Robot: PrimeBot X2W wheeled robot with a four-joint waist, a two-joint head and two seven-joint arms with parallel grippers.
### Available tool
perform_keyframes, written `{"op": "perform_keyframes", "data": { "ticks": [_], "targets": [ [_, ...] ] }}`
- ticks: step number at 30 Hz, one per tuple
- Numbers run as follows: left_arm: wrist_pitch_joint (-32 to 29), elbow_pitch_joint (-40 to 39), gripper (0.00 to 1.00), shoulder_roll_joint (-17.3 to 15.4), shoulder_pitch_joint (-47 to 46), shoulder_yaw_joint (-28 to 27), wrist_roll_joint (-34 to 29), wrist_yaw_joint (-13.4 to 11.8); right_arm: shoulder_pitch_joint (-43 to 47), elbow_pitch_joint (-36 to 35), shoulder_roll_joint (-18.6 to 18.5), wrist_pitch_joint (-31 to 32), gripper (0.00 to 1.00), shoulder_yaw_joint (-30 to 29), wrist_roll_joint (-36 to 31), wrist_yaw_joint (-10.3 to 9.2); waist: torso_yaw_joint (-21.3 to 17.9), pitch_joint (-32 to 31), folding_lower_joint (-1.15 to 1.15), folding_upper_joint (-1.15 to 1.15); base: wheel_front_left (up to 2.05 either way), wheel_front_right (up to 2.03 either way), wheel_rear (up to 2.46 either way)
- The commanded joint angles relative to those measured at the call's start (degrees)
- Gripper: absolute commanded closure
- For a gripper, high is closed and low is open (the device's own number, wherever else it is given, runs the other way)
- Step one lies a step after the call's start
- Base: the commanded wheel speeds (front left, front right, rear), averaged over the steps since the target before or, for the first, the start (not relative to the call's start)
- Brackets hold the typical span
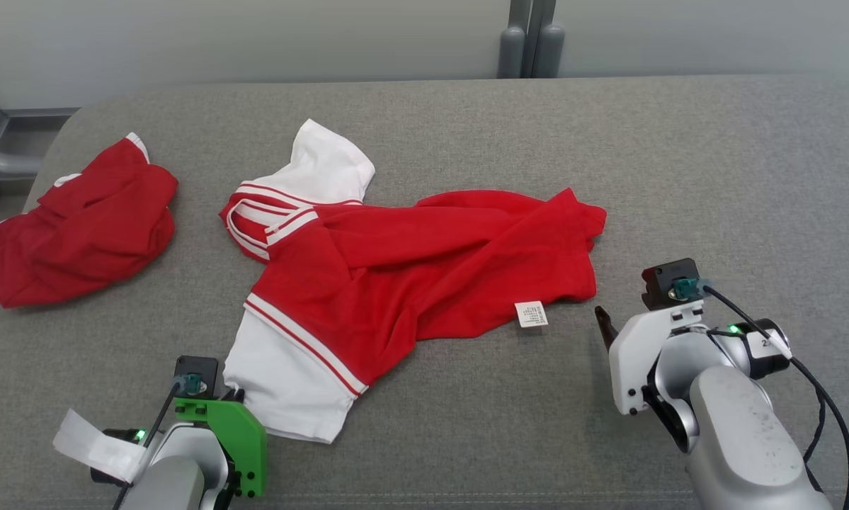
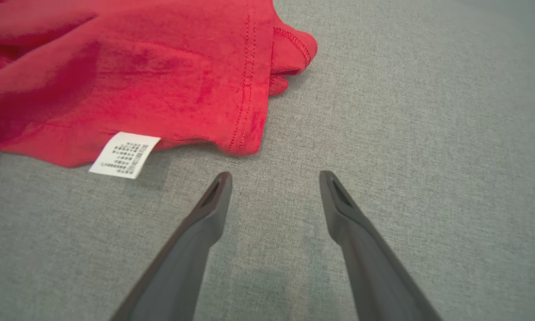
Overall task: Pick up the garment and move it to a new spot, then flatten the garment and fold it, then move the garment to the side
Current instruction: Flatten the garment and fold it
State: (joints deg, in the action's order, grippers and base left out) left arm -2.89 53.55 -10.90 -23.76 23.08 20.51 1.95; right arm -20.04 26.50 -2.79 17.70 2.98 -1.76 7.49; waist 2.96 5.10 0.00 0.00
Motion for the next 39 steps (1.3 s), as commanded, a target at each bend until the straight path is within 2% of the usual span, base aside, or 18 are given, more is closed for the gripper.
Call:
{"op": "perform_keyframes", "data": {
  "ticks": [1,17,18,19,20,22,23,31,36,39],
  "targets": [
    [0.07,0.95,1.0,0.54,-0.54,0.38,-0.21,-0.01,-1.89,2.36,-0.2,-0.91,0.0,0.55,-0.62,0.0,0.63,0.6,0.0,0.0,0.0,0.0,0.0],
    [2.22,3.29,1.0,2.76,-2.51,2.01,0.45,0.31,-12.41,21.2,-0.87,-8.41,0.0,2.15,-0.03,-0.01,4.31,3.29,0.0,0.0,0.0,0.0,0.0],
    [2.43,3.32,1.0,2.87,-2.65,2.08,0.45,0.27,-12.92,22.05,-0.84,-8.92,0.05,2.44,0.19,-0.01,4.44,3.52,0.0,0.0,0.0,0.0,0.0],
    [2.43,3.32,1.0,2.87,-2.65,2.08,0.45,0.27,-12.92,22.05,-0.84,-8.92,0.05,2.44,0.19,-0.01,4.44,3.52,0.0,0.0,0.0,0.0,0.0],
    [2.57,3.35,1.0,2.96,-2.74,2.14,0.48,0.24,-13.36,22.86,-0.84,-9.45,0.31,2.72,0.39,-0.01,4.53,3.67,0.0,0.0,0.0,0.0,0.0],
    [3.02,3.37,1.0,3.08,-2.97,2.3,0.47,0.17,-14.14,24.15,-0.86,-10.56,0.91,3.25,0.75,-0.01,4.72,3.97,0.0,0.0,0.0,0.0,0.0],
    [3.27,3.27,1.0,3.13,-3.12,2.39,0.4,0.08,-14.55,24.66,-0.91,-11.19,1.0,3.7,0.82,-0.01,4.81,4.07,0.0,0.0,0.0,0.0,0.0],
    [7.38,-0.65,1.0,4.03,-3.52,-0.21,3.78,0.52,-16.08,26.4,-0.98,-15.44,1.0,3.66,1.48,-0.01,4.54,2.9,0.0,0.0,0.0,0.0,0.0],
    [9.11,-6.32,1.0,3.65,-3.15,-3.95,8.0,1.09,-15.74,22.26,-2.86,-18.63,1.0,2.61,1.92,-0.01,3.62,0.85,0.0,0.0,0.0,0.0,0.0],
    [9.56,-11.51,1.0,3.3,-3.66,-6.13,10.17,0.23,-15.26,18.07,-4.36,-20.54,1.0,1.38,1.56,-0.01,2.73,-0.36,0.0,0.0,0.0,0.0,0.0]
  ]
}}
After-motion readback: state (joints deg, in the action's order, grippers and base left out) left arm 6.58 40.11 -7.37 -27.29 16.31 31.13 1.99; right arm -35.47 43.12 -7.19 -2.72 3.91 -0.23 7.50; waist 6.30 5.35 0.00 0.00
